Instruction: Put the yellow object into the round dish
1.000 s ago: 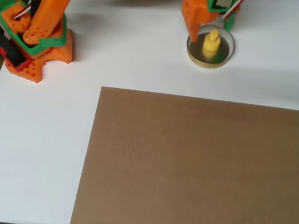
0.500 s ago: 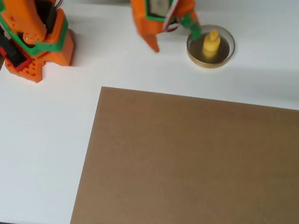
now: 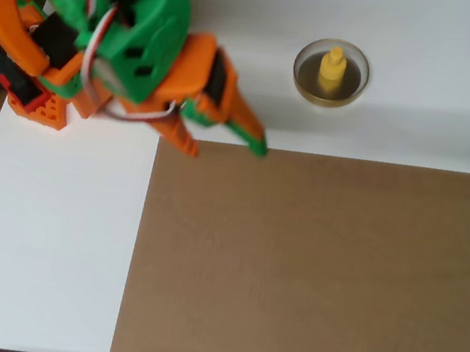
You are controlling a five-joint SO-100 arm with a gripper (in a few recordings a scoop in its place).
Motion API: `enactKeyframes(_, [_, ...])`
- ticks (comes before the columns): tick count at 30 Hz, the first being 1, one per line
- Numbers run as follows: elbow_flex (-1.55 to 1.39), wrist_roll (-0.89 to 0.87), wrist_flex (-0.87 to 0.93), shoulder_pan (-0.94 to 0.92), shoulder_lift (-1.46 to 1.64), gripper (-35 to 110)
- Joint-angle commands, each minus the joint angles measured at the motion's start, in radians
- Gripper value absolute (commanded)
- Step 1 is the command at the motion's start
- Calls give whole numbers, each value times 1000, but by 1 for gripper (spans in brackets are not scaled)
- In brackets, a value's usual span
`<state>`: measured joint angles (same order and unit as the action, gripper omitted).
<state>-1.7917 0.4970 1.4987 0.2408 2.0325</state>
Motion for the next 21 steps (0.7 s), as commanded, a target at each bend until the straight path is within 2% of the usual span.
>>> enactKeyframes(1, [-44, -12, -72, -94, 83, 25])
enactKeyframes(11, [-356, -103, -328, -302, 356, 23])
enactKeyframes(21, [-641, -222, -442, -408, 657, 22])
